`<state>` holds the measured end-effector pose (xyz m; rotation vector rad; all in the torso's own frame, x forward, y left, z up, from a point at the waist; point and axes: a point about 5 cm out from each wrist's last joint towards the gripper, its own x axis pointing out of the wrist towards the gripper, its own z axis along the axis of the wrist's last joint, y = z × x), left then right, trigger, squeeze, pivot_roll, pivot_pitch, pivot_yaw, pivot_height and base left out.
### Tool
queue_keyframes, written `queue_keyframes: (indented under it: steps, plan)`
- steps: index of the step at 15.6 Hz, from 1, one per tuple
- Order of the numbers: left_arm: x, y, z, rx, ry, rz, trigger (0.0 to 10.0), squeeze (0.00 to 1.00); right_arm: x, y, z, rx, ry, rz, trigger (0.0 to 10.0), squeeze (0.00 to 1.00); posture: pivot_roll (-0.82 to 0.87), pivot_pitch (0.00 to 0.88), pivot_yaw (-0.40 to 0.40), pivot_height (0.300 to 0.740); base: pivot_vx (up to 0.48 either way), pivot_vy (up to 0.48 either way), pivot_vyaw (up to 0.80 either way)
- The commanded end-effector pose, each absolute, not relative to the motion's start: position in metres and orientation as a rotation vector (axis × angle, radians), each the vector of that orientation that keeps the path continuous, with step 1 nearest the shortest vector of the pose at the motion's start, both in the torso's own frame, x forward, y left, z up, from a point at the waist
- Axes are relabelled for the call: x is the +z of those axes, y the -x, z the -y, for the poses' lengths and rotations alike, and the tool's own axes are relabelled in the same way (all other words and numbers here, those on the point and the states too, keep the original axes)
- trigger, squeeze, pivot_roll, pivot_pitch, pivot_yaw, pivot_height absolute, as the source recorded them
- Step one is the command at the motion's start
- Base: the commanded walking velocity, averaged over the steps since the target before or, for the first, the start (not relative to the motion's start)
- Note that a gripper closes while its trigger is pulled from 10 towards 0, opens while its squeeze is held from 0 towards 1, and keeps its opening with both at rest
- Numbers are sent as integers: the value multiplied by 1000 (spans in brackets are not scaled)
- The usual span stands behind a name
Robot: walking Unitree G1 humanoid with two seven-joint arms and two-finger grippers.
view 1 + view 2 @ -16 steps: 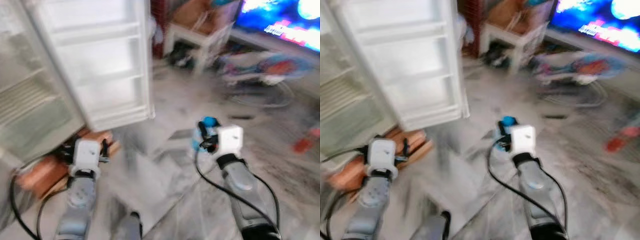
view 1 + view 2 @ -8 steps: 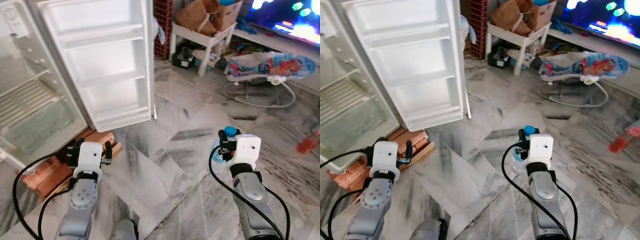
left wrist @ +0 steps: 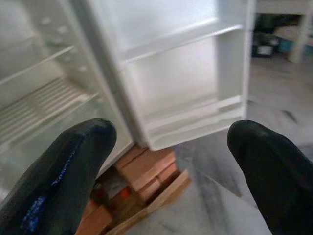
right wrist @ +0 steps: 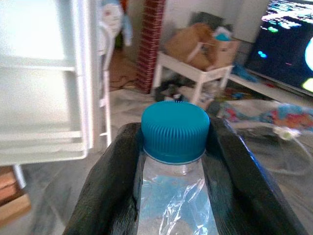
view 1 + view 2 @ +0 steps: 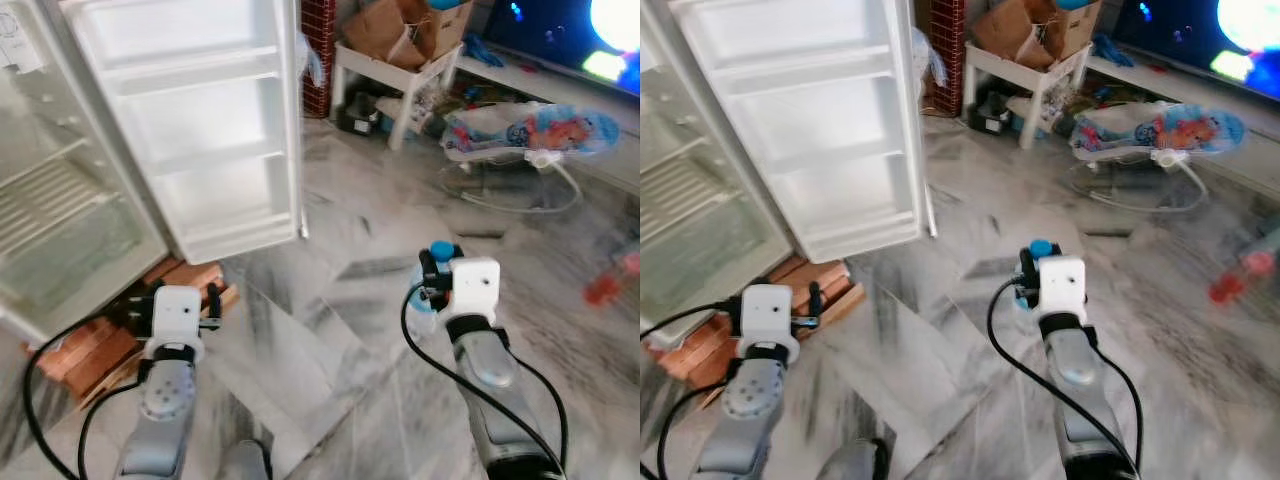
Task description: Restocking fridge
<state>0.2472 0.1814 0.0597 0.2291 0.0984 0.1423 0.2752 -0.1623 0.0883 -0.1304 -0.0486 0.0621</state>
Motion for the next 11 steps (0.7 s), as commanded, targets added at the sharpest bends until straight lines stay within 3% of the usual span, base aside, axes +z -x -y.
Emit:
queue_keyframes:
  steps: [1, 9, 11]
  plan:
    - [58, -245, -185, 158, -227, -117, 10000, 0, 96, -277, 157, 91, 122, 86, 10000, 0, 138, 105, -58, 740, 0, -356, 794]
    - [58, -244, -185, 169, -225, -134, 10000, 0, 98, -277, 150, 162, 87, 86, 10000, 0, 139, 126, -62, 740, 0, -334, 785]
    - [57, -242, -190, 214, -192, -154, 10000, 0, 99, -276, 148, 177, 79, 86, 10000, 0, 140, 133, -66, 740, 0, 0, 778]
